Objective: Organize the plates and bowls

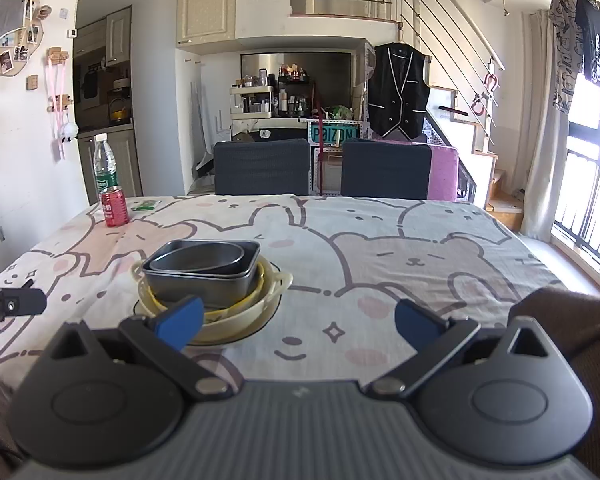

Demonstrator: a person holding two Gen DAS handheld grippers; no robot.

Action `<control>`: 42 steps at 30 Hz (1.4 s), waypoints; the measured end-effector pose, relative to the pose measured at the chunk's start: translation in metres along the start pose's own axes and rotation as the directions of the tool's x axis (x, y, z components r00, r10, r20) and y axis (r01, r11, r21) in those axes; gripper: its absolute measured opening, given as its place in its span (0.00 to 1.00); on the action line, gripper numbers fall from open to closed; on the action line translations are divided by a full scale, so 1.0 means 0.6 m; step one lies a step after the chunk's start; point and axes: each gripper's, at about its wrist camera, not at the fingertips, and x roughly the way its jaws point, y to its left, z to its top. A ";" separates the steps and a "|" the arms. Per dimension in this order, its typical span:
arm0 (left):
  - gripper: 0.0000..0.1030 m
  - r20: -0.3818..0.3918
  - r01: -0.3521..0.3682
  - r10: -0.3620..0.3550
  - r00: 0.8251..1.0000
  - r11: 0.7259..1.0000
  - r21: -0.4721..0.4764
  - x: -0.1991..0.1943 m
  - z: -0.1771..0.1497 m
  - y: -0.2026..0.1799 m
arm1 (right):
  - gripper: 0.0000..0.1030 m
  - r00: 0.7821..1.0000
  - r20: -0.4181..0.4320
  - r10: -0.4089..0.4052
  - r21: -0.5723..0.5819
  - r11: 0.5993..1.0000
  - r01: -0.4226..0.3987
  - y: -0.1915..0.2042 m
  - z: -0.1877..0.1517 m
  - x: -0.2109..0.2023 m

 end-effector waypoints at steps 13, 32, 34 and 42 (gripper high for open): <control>1.00 0.001 0.000 0.000 1.000 1.000 -0.001 0.000 0.000 0.000 | 1.00 1.000 0.001 -0.004 0.001 1.000 0.004 0.002 -0.001 -0.001; 1.00 0.001 0.000 0.000 1.000 1.000 -0.001 0.001 0.000 0.000 | 1.00 1.000 0.003 -0.011 0.006 1.000 0.011 0.001 -0.001 -0.002; 1.00 0.001 0.000 0.000 1.000 1.000 -0.002 0.001 0.000 0.000 | 1.00 1.000 0.002 -0.011 0.006 1.000 0.011 0.001 -0.001 -0.002; 1.00 0.001 0.000 0.000 1.000 1.000 -0.002 0.001 0.000 -0.001 | 1.00 1.000 0.002 -0.011 0.005 1.000 0.011 0.000 -0.001 -0.002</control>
